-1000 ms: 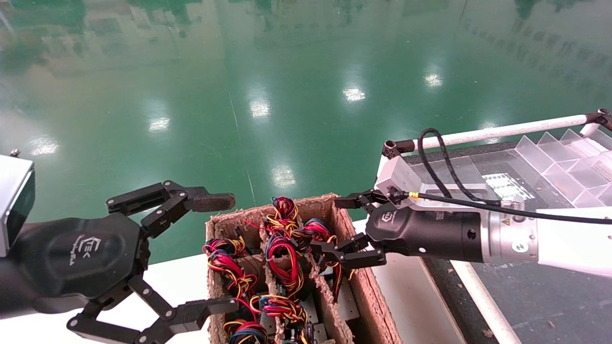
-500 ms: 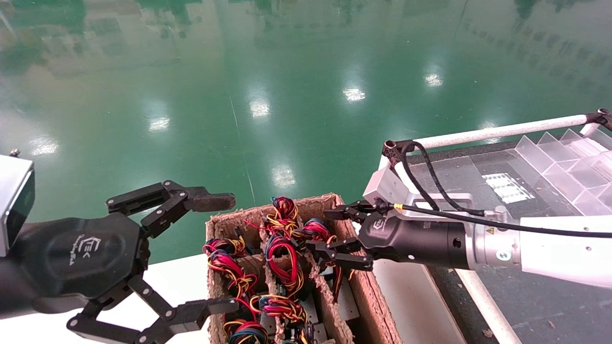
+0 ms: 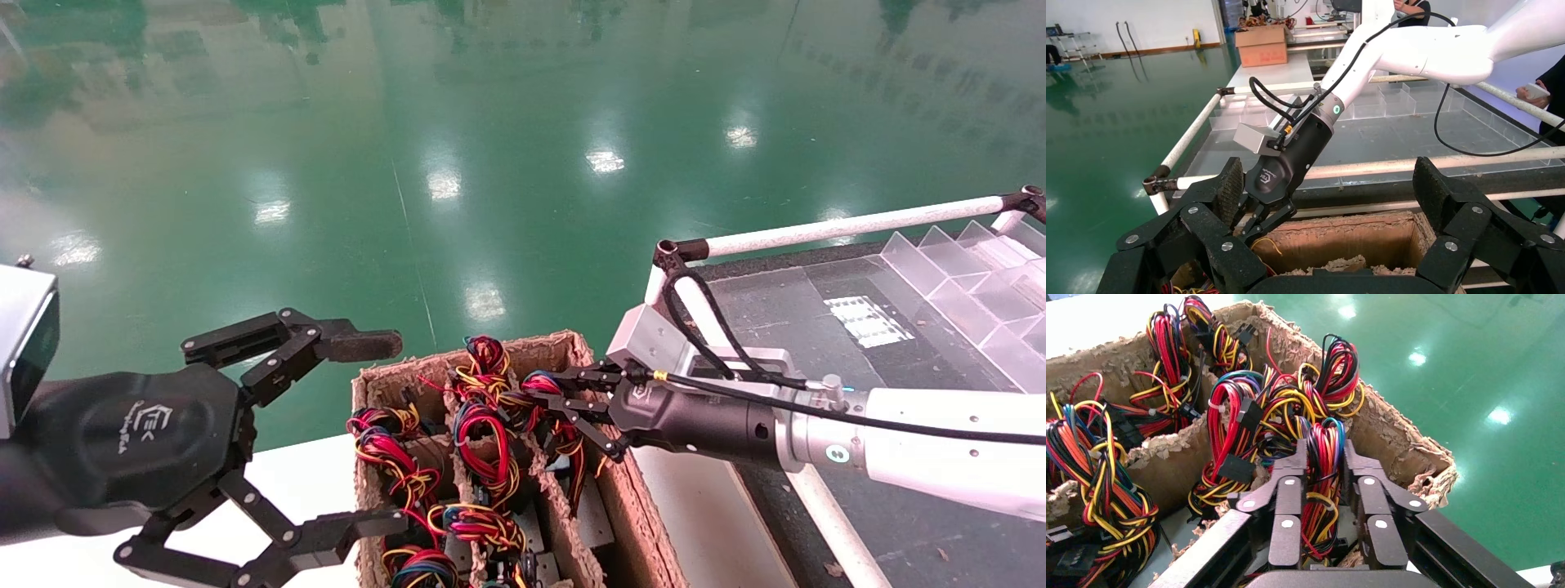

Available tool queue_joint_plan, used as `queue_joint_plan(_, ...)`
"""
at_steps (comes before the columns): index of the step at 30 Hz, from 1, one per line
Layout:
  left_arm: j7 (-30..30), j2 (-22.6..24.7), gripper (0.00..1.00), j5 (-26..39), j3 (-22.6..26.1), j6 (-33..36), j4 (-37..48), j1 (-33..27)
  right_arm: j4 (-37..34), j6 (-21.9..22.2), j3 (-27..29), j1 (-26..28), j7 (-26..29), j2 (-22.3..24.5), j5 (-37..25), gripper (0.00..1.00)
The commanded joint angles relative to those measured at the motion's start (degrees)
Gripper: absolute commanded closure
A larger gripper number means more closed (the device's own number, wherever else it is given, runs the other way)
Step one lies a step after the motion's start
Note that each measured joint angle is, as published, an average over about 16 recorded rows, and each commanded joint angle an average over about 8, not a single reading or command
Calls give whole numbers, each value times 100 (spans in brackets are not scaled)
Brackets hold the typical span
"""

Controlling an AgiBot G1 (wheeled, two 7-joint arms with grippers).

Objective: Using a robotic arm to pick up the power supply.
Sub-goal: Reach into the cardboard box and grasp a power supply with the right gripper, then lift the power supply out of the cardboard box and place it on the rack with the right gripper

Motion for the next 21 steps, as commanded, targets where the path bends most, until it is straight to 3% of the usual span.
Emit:
queue_joint_plan(1, 0, 0, 0, 0, 0, 0, 0, 0, 85, 69, -8, -35, 23, 10, -57, 100)
queue_joint_plan(11, 1, -1, 0, -1, 1, -1, 0, 0, 234, 128, 40, -89, 137, 74, -10, 100)
queue_joint_plan(21, 1, -1, 0, -2, 2, -1, 0, -1, 600, 64, 503, -146, 95, 443, 709, 100)
